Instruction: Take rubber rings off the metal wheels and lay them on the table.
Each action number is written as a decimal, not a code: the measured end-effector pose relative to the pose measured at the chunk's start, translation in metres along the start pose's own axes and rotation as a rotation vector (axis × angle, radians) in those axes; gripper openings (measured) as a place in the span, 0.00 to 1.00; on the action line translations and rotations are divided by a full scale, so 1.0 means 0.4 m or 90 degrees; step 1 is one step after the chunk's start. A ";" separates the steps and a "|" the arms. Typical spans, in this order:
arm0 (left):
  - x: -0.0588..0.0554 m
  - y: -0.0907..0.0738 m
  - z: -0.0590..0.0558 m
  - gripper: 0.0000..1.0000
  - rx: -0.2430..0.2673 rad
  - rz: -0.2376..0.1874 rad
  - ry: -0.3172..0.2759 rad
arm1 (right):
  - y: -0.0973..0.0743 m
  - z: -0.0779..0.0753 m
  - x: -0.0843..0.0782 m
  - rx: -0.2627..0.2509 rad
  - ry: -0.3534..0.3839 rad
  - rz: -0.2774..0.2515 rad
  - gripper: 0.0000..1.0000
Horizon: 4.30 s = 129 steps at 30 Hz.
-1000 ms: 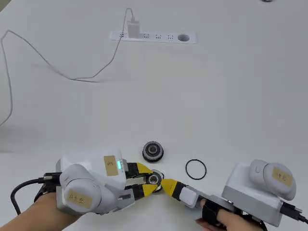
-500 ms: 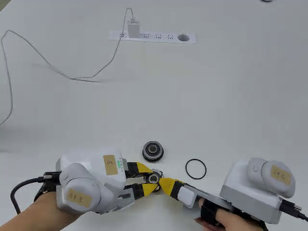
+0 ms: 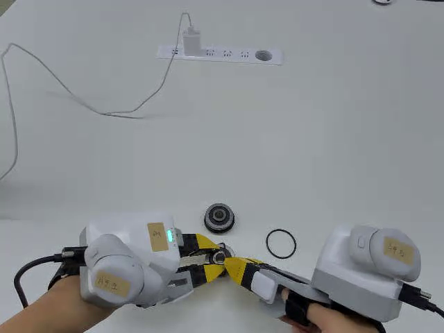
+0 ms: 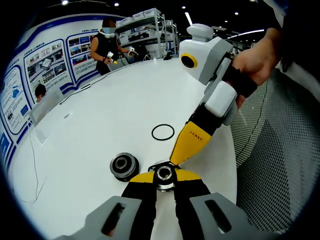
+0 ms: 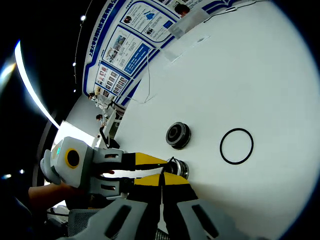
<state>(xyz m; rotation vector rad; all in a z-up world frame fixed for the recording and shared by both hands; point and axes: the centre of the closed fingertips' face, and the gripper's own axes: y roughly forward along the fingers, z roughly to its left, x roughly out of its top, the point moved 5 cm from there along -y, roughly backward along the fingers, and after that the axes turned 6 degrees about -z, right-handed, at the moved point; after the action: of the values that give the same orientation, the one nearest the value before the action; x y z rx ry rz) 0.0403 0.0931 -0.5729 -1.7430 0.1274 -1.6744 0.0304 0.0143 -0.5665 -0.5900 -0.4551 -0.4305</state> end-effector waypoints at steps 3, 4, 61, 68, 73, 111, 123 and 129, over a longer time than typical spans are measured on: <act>0.000 0.000 0.000 0.13 0.001 0.000 0.000 | -0.002 0.008 -0.002 0.006 -0.008 0.005 0.01; 0.000 0.000 0.000 0.13 0.002 -0.001 0.000 | -0.003 0.011 -0.003 0.007 -0.012 0.006 0.01; 0.073 -0.061 0.078 0.30 0.074 -0.069 -0.063 | -0.016 -0.003 0.089 0.004 0.105 -0.090 0.02; 0.076 -0.059 0.109 0.42 0.090 -0.064 -0.055 | -0.050 -0.073 0.110 -0.056 0.120 -0.123 0.02; 0.082 -0.063 0.121 0.44 0.095 -0.071 -0.069 | -0.067 -0.130 0.107 -0.104 0.120 -0.129 0.02; 0.063 -0.066 0.117 0.47 0.091 -0.056 -0.082 | -0.106 -0.168 0.129 -0.182 0.088 -0.169 0.12; 0.050 -0.023 0.146 0.40 0.085 -0.032 -0.078 | -0.087 -0.135 0.141 -0.123 0.114 -0.193 0.18; 0.038 0.004 0.157 0.33 0.082 -0.015 -0.071 | -0.082 -0.125 0.134 -0.112 0.122 -0.190 0.18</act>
<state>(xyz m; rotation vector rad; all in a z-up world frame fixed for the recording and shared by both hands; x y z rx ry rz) 0.1004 0.1097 -0.5555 -1.7409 -0.0509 -1.5627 0.0717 -0.0546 -0.5614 -0.6456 -0.3241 -0.8102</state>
